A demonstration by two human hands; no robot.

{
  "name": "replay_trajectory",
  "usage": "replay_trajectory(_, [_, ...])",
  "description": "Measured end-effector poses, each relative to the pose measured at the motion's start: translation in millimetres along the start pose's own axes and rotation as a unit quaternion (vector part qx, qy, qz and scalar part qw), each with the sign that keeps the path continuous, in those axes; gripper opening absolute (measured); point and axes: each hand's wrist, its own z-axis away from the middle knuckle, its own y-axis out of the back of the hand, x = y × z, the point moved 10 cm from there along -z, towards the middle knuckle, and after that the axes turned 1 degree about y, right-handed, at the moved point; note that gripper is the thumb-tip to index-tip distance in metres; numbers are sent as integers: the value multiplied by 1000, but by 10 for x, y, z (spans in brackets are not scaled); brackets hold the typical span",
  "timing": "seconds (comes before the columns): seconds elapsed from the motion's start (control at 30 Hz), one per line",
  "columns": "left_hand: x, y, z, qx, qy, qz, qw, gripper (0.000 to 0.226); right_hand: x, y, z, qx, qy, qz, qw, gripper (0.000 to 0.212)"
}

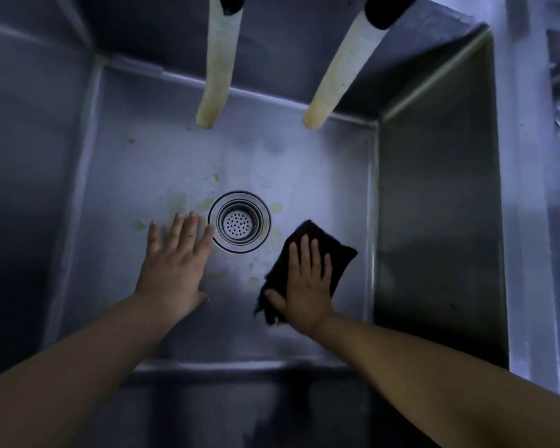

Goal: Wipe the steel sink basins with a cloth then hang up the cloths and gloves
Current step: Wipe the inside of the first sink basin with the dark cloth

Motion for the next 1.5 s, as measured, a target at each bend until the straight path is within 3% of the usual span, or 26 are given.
replay_trajectory(0.2, [-508, -173, -84, -44, 63, -34, 996, 130, 219, 399, -1079, 65, -55, -14, 996, 93])
replay_trajectory(0.6, [-464, -215, -152, -84, 67, -12, 994, 123, 416, 974, -2292, 130, -49, -21, 990, 89])
replay_trajectory(0.8, [-455, -157, -112, -90, 64, -5, 994, 121, 240, 811, -1851, 124, 25, 0, 992, 81])
replay_trajectory(1.1, [-455, -97, -41, -97, 58, 28, 993, 119, -268, 86, -166, 77, 132, 29, 988, 81])
replay_trajectory(1.33, [-442, -86, -48, -103, 48, 28, 993, 118, -700, -236, 600, 6, 331, 40, 943, 98])
replay_trajectory(1.5, [-475, -117, -68, -98, 50, 35, 993, 119, -599, -42, 51, 25, 250, 27, 967, 101])
